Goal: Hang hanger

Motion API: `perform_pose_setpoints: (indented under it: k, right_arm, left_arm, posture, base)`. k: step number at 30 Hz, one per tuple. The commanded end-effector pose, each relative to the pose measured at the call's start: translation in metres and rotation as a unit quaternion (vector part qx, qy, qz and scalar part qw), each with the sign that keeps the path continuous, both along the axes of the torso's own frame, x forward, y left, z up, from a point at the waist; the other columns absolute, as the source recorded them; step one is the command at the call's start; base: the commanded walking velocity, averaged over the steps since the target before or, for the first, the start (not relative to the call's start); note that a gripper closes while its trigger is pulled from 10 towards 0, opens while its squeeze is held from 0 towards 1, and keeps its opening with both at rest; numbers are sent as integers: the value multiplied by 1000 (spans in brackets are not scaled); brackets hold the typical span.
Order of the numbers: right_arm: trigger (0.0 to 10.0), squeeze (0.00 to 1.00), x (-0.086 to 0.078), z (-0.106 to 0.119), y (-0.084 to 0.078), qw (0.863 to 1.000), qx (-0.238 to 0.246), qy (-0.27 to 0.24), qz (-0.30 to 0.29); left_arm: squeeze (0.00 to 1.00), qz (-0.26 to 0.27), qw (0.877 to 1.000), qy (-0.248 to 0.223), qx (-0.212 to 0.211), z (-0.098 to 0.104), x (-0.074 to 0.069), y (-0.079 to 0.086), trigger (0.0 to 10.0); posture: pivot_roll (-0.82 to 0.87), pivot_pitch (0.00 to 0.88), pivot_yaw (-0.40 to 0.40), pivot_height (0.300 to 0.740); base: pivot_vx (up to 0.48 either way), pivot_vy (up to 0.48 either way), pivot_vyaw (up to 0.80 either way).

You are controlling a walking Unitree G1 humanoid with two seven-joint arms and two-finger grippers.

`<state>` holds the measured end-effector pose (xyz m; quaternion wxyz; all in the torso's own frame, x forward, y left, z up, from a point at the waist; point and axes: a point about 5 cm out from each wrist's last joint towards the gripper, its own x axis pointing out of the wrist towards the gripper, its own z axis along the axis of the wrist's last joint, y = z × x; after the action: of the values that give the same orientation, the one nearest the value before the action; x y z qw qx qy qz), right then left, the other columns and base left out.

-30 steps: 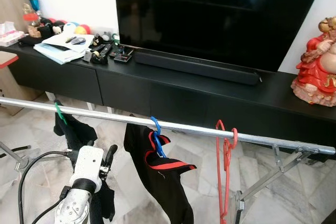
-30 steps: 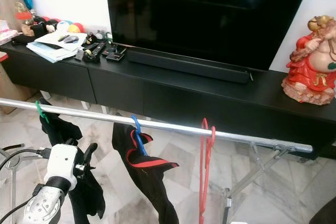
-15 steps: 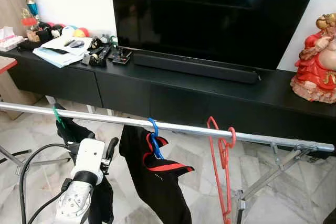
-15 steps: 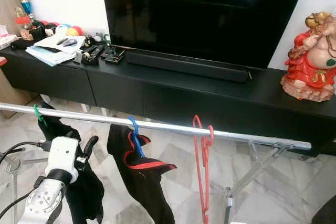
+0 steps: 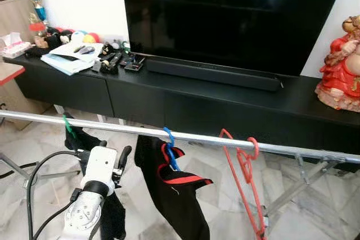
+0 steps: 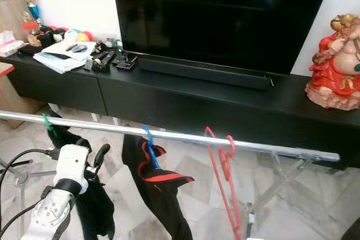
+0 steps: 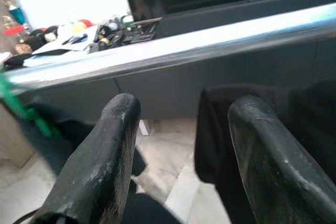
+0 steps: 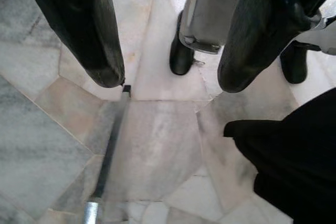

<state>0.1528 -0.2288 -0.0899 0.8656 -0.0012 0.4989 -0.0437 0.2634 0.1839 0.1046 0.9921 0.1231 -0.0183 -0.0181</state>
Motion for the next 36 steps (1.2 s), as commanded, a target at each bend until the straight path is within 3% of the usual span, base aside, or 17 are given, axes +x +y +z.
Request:
perform_pose_setpoints:
  k: [1, 24, 36]
  right_arm:
    - [10000, 0, 6, 3, -1, 1000, 0, -10, -8]
    - [10000, 0, 26, 13, -6, 999, 0, -38, -38]
    - [10000, 0, 26, 13, -7, 998, 5, -36, -43]
  left_arm:
    - [0, -6, 1000, 8, 7, 0, 1, -1, 10000]
    - [0, -23, 1000, 5, -4, 6, 13, -12, 10000]
    - [0, -19, 1000, 16, -4, 5, 2, -6, 10000]
  posture:
    - [64, 0, 3, 740]
    - [11, 0, 25, 740]
    - [19, 14, 33, 740]
  base:
    - [0, 266, 0]
    - [0, 267, 0]
    - [0, 273, 0]
